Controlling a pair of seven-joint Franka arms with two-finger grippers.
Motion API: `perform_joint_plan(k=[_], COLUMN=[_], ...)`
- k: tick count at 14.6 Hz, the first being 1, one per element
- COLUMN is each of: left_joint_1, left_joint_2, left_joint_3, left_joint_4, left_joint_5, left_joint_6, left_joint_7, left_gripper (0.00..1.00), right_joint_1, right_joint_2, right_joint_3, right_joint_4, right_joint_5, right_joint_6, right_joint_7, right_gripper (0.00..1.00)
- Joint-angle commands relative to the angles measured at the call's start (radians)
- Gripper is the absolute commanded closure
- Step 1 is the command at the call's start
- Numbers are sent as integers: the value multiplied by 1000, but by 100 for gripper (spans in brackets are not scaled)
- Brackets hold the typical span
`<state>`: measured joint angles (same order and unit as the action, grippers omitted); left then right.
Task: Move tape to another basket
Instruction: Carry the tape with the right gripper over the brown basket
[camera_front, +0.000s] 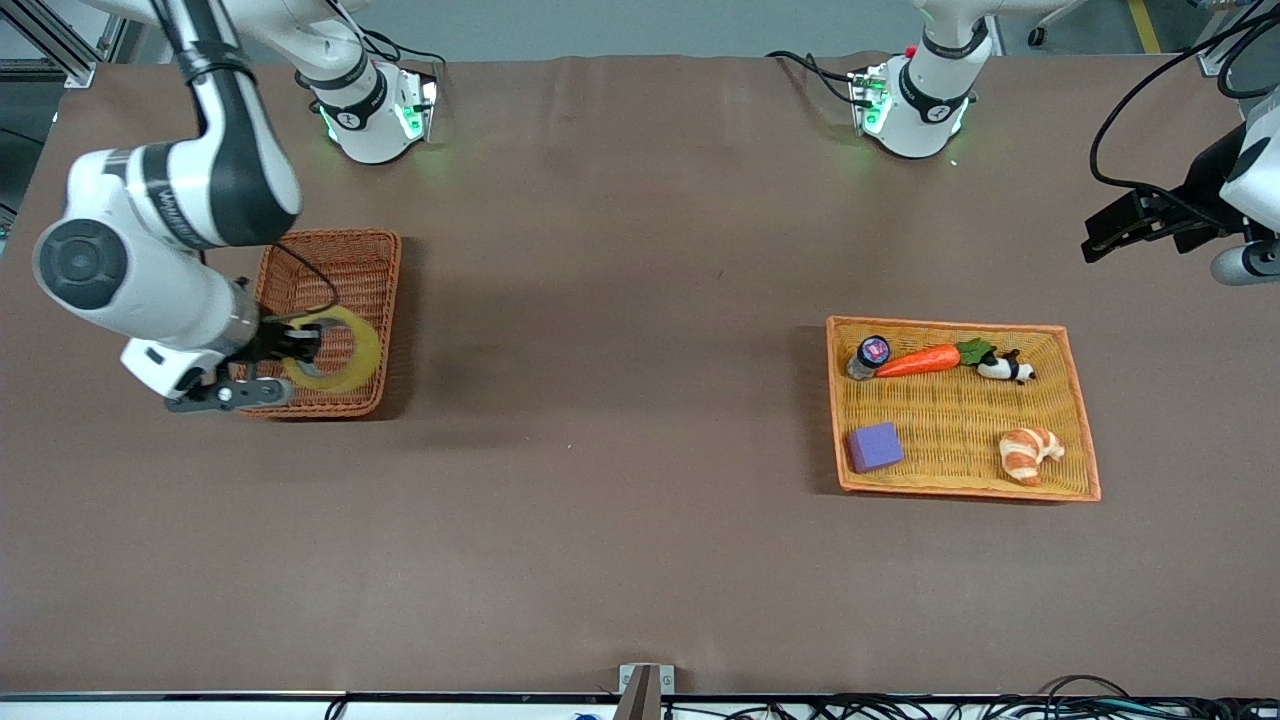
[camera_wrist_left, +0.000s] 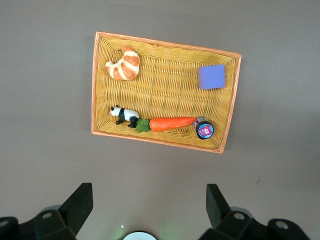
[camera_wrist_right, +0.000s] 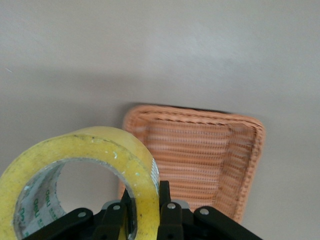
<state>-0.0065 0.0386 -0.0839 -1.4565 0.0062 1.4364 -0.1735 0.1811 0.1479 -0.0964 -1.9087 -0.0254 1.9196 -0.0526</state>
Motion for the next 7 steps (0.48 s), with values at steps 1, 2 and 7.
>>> perform_joint_plan(k=[1, 2, 7], left_joint_1=[3, 3, 3], left_joint_2=[-17, -17, -16], left_joint_3=[-1, -1, -1], left_joint_4=[-13, -12, -12], left_joint_5=[-5, -5, -5], left_joint_6=[-8, -8, -8], left_joint_7=[8, 8, 8], left_gripper=[0, 0, 0], right_joint_1=[-84, -110, -195], right_joint_2=[-152, -171, -189], right_joint_3=[26, 26, 24], right_joint_4=[-293, -358, -582], right_joint_5=[-10, -10, -19], right_joint_6=[190, 244, 497], right_joint_7=[-116, -145, -257], right_gripper=[100, 100, 99])
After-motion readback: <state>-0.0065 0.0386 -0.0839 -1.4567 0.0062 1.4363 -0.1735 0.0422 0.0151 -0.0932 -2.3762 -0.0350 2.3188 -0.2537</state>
